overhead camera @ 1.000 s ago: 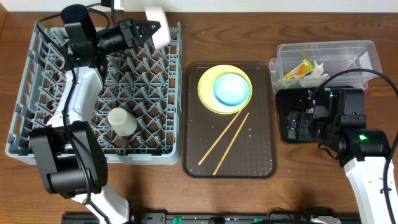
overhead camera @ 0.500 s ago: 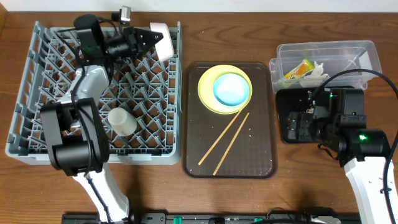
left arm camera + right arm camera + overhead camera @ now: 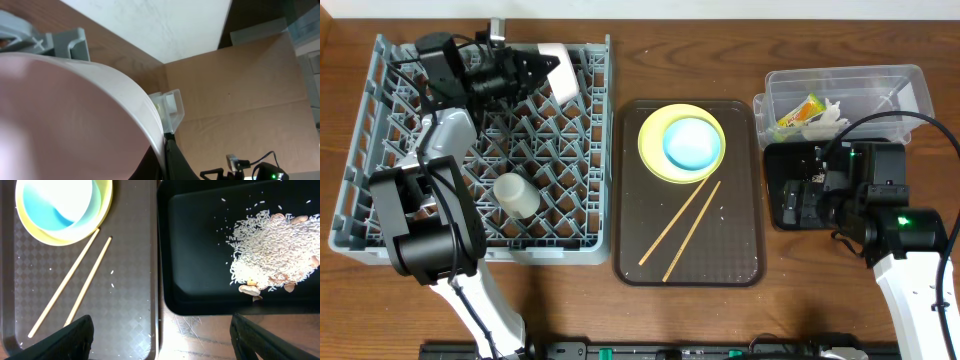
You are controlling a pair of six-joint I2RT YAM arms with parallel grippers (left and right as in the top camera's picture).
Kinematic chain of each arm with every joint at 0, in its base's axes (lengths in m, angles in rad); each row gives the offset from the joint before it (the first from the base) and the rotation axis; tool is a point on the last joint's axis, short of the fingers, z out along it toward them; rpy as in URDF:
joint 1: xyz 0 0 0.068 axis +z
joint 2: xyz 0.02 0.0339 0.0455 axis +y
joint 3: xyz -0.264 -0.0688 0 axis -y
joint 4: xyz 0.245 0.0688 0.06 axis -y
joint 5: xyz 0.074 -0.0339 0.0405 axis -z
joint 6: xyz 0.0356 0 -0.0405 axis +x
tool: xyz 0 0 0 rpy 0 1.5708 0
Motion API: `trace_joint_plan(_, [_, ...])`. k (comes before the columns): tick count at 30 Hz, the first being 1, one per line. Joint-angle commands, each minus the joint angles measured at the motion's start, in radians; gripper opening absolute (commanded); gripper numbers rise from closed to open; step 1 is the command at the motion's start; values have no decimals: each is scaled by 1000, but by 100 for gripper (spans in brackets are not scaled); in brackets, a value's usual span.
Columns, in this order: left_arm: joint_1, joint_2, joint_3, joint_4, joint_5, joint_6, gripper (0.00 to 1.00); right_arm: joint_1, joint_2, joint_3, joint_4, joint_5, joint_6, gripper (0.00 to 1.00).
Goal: Sort waste into correct bins and load items into the dishwasher rack
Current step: 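Place the pink-white bowl upright in the back of the dish rack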
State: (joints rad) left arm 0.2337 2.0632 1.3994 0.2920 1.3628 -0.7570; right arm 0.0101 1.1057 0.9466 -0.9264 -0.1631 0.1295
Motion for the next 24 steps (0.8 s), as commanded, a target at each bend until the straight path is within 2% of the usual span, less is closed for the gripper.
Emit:
trace_joint_plan(1, [6, -4, 2, -35, 25, 60, 6, -9, -2, 3, -5, 5, 12, 85])
trace_joint_plan(8, [45, -4, -4, -213, 9, 219, 7, -9, -2, 3, -6, 5, 11, 85])
trace_joint_plan(12, [71, -4, -4, -324, 5, 312, 37, -9, -2, 3, -5, 5, 11, 85])
trace_joint_plan(15, [86, -4, -4, -402, -24, 344, 51, -9, -2, 3, -5, 5, 12, 85])
trace_joint_plan(21, [97, -10, -4, -461, -45, 360, 61, -9, -2, 3, -6, 5, 11, 85])
trace_joint_plan(24, [97, -30, -4, -482, -80, 361, 72, -9, -2, 3, -7, 5, 12, 85])
